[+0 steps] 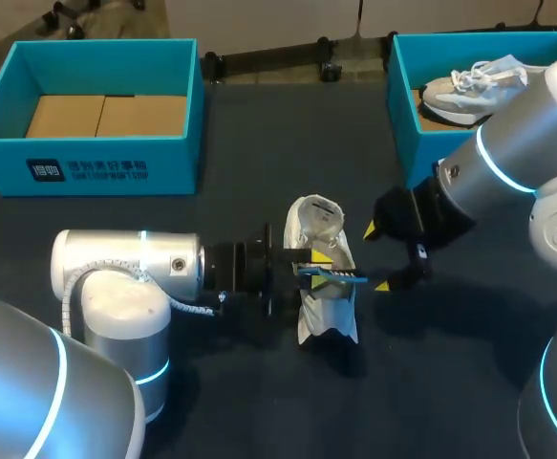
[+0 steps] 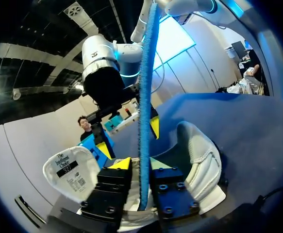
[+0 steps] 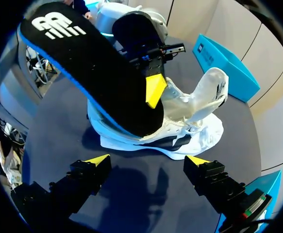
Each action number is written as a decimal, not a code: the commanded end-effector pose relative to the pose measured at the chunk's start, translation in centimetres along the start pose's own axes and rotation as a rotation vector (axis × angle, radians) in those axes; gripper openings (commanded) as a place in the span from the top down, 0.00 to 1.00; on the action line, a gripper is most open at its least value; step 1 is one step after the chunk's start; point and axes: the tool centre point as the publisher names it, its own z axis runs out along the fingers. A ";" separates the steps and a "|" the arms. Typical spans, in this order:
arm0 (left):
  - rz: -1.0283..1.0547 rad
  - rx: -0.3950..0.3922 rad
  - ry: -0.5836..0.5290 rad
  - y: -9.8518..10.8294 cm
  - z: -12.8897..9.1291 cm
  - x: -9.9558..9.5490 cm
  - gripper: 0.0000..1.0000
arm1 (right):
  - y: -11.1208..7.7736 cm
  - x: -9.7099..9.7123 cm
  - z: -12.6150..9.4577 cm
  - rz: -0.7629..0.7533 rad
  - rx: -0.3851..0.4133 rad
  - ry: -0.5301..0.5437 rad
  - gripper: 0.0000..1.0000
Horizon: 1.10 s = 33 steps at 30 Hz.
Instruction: Take the shoe out of the shoebox, open the shoe tongue, remove and reinsert the insole, then place the shoe into the shoebox
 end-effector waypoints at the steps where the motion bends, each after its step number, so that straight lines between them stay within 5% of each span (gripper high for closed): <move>1: 0.002 0.008 -0.001 -0.5 -0.3 0.2 0.55 | 0.2 -0.1 0.3 -0.001 0.004 -0.001 0.00; 13: 0.019 0.041 0.020 -2.4 -1.0 0.6 0.73 | 0.5 -0.1 0.5 -0.002 0.005 0.002 0.00; 16: 0.018 0.033 0.030 -2.0 -1.0 0.8 1.00 | 0.6 -0.1 0.6 -0.002 0.003 0.004 0.00; 33: 0.027 -0.022 0.050 0.8 -0.4 0.7 1.00 | 0.8 -0.2 0.7 -0.003 0.007 0.002 0.00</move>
